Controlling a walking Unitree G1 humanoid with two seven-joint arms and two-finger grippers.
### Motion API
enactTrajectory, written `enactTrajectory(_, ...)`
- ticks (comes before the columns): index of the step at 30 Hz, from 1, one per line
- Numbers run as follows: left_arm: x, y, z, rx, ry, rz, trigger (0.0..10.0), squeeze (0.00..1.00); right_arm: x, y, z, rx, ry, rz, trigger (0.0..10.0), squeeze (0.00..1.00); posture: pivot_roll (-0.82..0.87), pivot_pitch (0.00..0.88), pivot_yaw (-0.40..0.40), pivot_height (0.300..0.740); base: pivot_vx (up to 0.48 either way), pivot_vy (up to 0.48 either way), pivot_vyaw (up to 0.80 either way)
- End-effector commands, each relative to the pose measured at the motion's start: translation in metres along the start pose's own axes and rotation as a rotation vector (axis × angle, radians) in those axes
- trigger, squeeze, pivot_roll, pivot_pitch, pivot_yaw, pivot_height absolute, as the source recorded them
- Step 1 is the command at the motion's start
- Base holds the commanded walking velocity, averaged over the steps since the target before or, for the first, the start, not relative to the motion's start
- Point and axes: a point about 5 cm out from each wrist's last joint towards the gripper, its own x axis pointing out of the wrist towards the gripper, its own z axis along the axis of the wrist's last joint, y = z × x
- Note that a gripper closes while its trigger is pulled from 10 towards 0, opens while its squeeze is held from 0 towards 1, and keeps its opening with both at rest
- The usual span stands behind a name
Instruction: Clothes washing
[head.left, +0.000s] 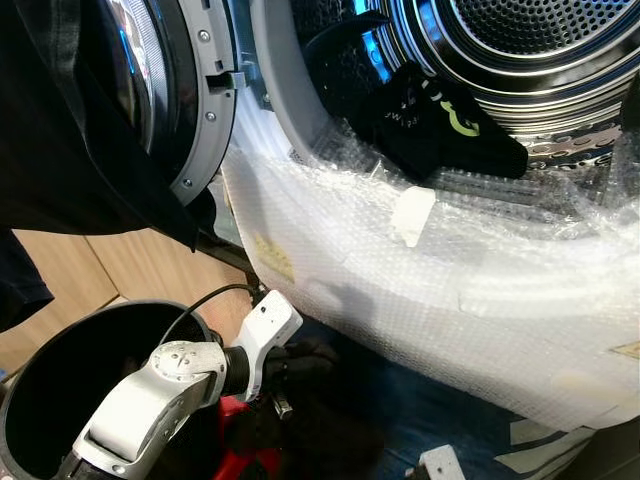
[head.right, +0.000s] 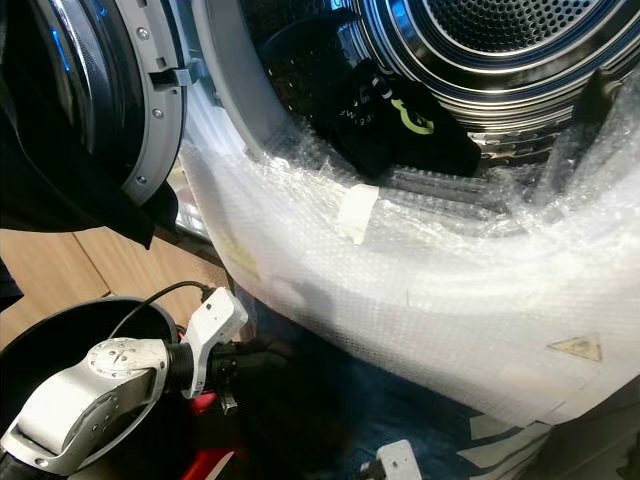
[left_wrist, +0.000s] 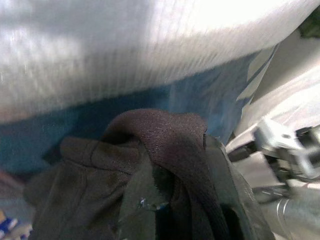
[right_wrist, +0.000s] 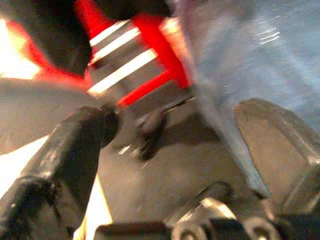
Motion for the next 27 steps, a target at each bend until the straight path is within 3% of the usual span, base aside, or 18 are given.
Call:
enactTrajectory(1,-0.002,0.001,-0.003,0.007,-0.001,0.003,0.0,0.00,-0.002,0.002,0.001,-0.043,0.002,0.078,10.0,1.00,0.16,0.052,0.038,0.740,0.000,0.000,0.00)
enactTrajectory(5,-0.001,0.003,-0.012,0.009,0.037,0.023,0.0,0.00,-0.015,-0.005,-0.001,-0.094,0.029,0.148,10.0,1.00,0.16,0.055,0.037,0.740,0.000,0.000,0.00)
enactTrajectory(9,0.001,-0.002,-0.014,0.004,0.035,0.000,0.0,0.00,-0.024,-0.013,0.021,-0.074,-0.122,0.201,10.0,1.00,0.16,0.056,0.037,0.740,0.000,0.000,0.00)
enactTrajectory(10,0.002,-0.002,-0.015,0.011,0.046,-0.005,0.0,0.00,-0.023,-0.013,0.028,-0.122,-0.132,0.197,10.0,1.00,0.14,0.058,0.042,0.740,0.000,0.000,0.00)
enactTrajectory(16,0.009,-0.009,-0.013,0.026,0.035,-0.036,0.0,0.00,-0.029,-0.009,0.069,-0.113,-0.366,0.263,10.0,1.00,0.13,0.036,0.044,0.740,0.000,0.000,0.00)
enactTrajectory(22,0.017,-0.014,-0.008,0.029,0.014,-0.059,0.0,0.00,-0.034,-0.002,0.084,-0.130,-0.425,0.324,10.0,1.00,0.13,0.018,0.046,0.740,0.000,0.000,0.00)
enactTrajectory(26,0.021,-0.017,-0.006,0.039,0.006,-0.079,0.0,0.00,-0.030,0.011,0.086,-0.157,-0.413,0.390,10.0,1.00,0.13,0.006,0.045,0.740,0.000,0.000,0.00)
enactTrajectory(27,0.023,-0.020,-0.004,0.045,-0.004,-0.091,0.0,0.00,-0.027,0.015,0.088,-0.171,-0.410,0.389,10.0,0.47,0.13,0.002,0.047,0.740,0.000,0.000,0.00)
